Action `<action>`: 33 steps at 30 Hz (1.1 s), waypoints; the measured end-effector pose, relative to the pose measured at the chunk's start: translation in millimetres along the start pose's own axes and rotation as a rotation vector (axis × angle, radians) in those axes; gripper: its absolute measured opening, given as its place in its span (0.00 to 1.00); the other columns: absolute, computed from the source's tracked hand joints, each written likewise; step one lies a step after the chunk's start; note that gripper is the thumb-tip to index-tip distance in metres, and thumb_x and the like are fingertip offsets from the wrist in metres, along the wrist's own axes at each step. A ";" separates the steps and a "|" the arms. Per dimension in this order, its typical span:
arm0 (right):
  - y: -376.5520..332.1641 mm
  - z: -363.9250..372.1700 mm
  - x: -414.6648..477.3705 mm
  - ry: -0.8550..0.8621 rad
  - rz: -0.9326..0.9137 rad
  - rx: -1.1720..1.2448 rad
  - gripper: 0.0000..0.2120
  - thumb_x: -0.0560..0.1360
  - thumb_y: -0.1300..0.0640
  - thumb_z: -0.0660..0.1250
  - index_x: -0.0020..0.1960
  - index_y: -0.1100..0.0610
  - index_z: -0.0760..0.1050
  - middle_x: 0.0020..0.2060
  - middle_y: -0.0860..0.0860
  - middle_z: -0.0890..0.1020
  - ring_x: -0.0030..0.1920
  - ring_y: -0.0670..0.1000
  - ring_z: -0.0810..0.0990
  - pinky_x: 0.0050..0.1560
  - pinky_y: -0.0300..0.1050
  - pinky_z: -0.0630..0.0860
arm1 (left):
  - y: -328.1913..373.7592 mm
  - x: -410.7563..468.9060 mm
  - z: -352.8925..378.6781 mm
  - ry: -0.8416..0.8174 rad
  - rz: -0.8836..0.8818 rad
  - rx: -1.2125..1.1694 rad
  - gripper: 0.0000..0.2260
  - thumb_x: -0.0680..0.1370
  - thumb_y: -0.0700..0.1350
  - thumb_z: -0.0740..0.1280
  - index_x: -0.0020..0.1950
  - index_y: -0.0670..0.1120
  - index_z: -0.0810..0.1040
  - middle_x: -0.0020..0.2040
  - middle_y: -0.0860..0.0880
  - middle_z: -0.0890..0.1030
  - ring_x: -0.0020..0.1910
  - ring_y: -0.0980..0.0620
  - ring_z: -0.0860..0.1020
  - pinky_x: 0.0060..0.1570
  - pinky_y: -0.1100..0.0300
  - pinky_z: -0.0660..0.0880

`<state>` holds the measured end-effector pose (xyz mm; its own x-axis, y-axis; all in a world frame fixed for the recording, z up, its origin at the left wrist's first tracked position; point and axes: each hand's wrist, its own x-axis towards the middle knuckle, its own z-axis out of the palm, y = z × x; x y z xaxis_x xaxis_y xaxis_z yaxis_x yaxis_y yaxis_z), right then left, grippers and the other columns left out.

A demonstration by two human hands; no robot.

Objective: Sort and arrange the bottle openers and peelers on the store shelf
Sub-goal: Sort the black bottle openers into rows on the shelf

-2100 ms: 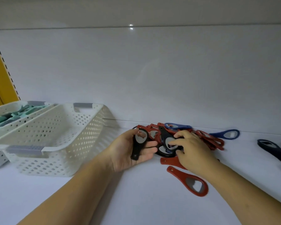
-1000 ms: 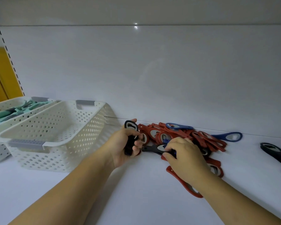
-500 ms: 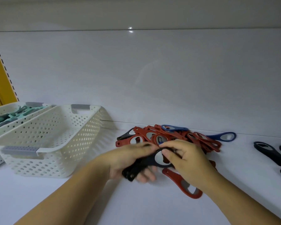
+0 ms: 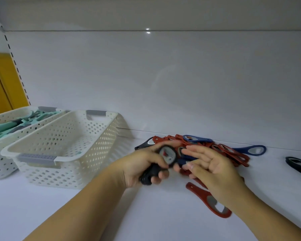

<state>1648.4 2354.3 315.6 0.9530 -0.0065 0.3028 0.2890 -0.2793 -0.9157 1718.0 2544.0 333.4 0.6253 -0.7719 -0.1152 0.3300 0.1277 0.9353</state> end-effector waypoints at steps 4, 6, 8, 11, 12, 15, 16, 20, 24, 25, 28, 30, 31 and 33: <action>-0.1 11.0 8.6 -0.018 -0.086 -0.458 0.13 0.74 0.59 0.69 0.50 0.41 0.76 0.37 0.44 0.80 0.39 0.40 0.79 0.40 0.31 0.75 | 21.7 -6.5 -25.5 0.408 0.354 -0.458 0.15 0.74 0.34 0.56 0.56 0.47 0.74 0.38 0.43 0.74 0.25 0.53 0.69 0.19 0.68 0.66; -2.5 22.6 25.7 -0.070 -0.148 -0.593 0.12 0.75 0.61 0.68 0.53 0.45 0.78 0.36 0.42 0.77 0.37 0.38 0.76 0.36 0.29 0.71 | 24.5 -9.8 -36.7 0.598 0.415 -0.549 0.07 0.78 0.38 0.56 0.47 0.45 0.73 0.38 0.44 0.73 0.27 0.53 0.69 0.20 0.68 0.67; -6.9 37.5 50.6 -0.120 -0.173 -0.695 0.13 0.76 0.61 0.66 0.57 0.48 0.79 0.36 0.41 0.75 0.35 0.38 0.74 0.36 0.27 0.68 | 22.8 -11.9 -42.3 0.680 0.346 -0.579 0.07 0.78 0.42 0.57 0.42 0.44 0.70 0.39 0.43 0.73 0.29 0.52 0.69 0.20 0.68 0.67; -16.4 61.8 96.1 -0.166 -0.165 -0.797 0.14 0.77 0.61 0.64 0.59 0.50 0.78 0.43 0.43 0.78 0.40 0.42 0.74 0.43 0.33 0.71 | 19.2 -9.1 -45.1 0.740 0.253 -0.548 0.09 0.78 0.45 0.56 0.40 0.44 0.69 0.39 0.43 0.74 0.29 0.51 0.68 0.20 0.68 0.66; -19.3 69.7 110.4 -0.198 -0.153 -0.830 0.14 0.78 0.61 0.63 0.60 0.50 0.78 0.48 0.45 0.79 0.44 0.45 0.75 0.48 0.38 0.73 | 17.9 -7.5 -45.8 0.748 0.235 -0.545 0.09 0.78 0.46 0.56 0.40 0.44 0.69 0.37 0.43 0.74 0.28 0.51 0.68 0.20 0.68 0.65; -21.5 90.1 143.3 -0.429 -0.103 -1.059 0.14 0.76 0.58 0.64 0.60 0.47 0.77 0.55 0.46 0.79 0.52 0.50 0.77 0.56 0.46 0.75 | 17.0 -5.8 -43.9 0.723 0.229 -0.595 0.09 0.78 0.47 0.56 0.41 0.44 0.70 0.35 0.44 0.74 0.27 0.52 0.67 0.20 0.69 0.65; -21.8 95.5 149.8 -0.508 -0.073 -1.123 0.13 0.76 0.59 0.64 0.57 0.46 0.78 0.53 0.44 0.79 0.52 0.49 0.78 0.56 0.46 0.75 | 17.4 -5.2 -44.0 0.702 0.237 -0.618 0.10 0.78 0.47 0.56 0.40 0.44 0.70 0.34 0.44 0.74 0.27 0.52 0.67 0.20 0.69 0.65; -28.7 107.4 163.3 -0.623 0.005 -1.215 0.15 0.75 0.62 0.62 0.34 0.46 0.68 0.36 0.41 0.72 0.37 0.44 0.72 0.42 0.38 0.70 | 16.7 -1.8 -48.3 0.582 0.243 -0.691 0.07 0.77 0.47 0.58 0.45 0.44 0.70 0.33 0.46 0.74 0.25 0.53 0.69 0.20 0.68 0.67; -31.3 109.1 168.1 -0.655 -0.050 -1.254 0.20 0.76 0.63 0.61 0.33 0.44 0.61 0.33 0.41 0.67 0.34 0.43 0.67 0.35 0.36 0.65 | 14.0 -0.5 -50.5 0.513 0.285 -0.777 0.03 0.77 0.47 0.60 0.46 0.49 0.70 0.34 0.47 0.73 0.23 0.54 0.69 0.21 0.69 0.67; -31.2 108.5 167.5 -0.646 -0.060 -1.249 0.20 0.76 0.63 0.62 0.32 0.44 0.62 0.33 0.41 0.68 0.34 0.44 0.68 0.37 0.38 0.67 | 13.8 -0.7 -49.6 0.506 0.298 -0.787 0.03 0.77 0.48 0.60 0.46 0.49 0.71 0.33 0.47 0.73 0.23 0.54 0.69 0.22 0.69 0.67; -33.7 99.4 163.6 -0.498 -0.128 -1.107 0.10 0.76 0.61 0.63 0.39 0.49 0.75 0.37 0.42 0.75 0.38 0.46 0.75 0.46 0.44 0.74 | 11.3 0.3 -49.4 0.525 0.302 -0.790 0.04 0.77 0.48 0.61 0.48 0.49 0.71 0.34 0.47 0.72 0.25 0.54 0.69 0.23 0.67 0.69; -37.5 88.9 162.2 -0.236 -0.215 -0.948 0.04 0.76 0.58 0.66 0.49 0.52 0.78 0.41 0.46 0.77 0.42 0.48 0.76 0.46 0.45 0.74 | 12.4 0.7 -45.5 0.576 0.290 -0.812 0.05 0.78 0.48 0.62 0.47 0.47 0.72 0.36 0.46 0.72 0.29 0.52 0.71 0.27 0.64 0.74; -40.5 83.0 158.6 -0.103 -0.222 -0.804 0.04 0.76 0.57 0.67 0.50 0.52 0.78 0.40 0.46 0.77 0.40 0.48 0.76 0.42 0.42 0.73 | 12.7 1.4 -42.6 0.607 0.287 -0.831 0.08 0.79 0.49 0.61 0.45 0.45 0.72 0.38 0.45 0.72 0.33 0.51 0.73 0.32 0.61 0.77; -48.7 73.0 145.1 0.093 -0.213 -0.481 0.04 0.74 0.59 0.69 0.46 0.51 0.78 0.34 0.44 0.78 0.35 0.43 0.76 0.36 0.36 0.71 | 12.6 4.7 -36.1 0.639 0.266 -0.845 0.12 0.81 0.52 0.60 0.46 0.43 0.72 0.45 0.40 0.74 0.41 0.45 0.77 0.42 0.52 0.80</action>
<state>1779.2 2437.1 384.8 0.8593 0.0200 0.5110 0.3807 -0.6924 -0.6130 1750.6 2564.4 332.5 0.9198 -0.2211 -0.3242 0.3561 0.8174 0.4528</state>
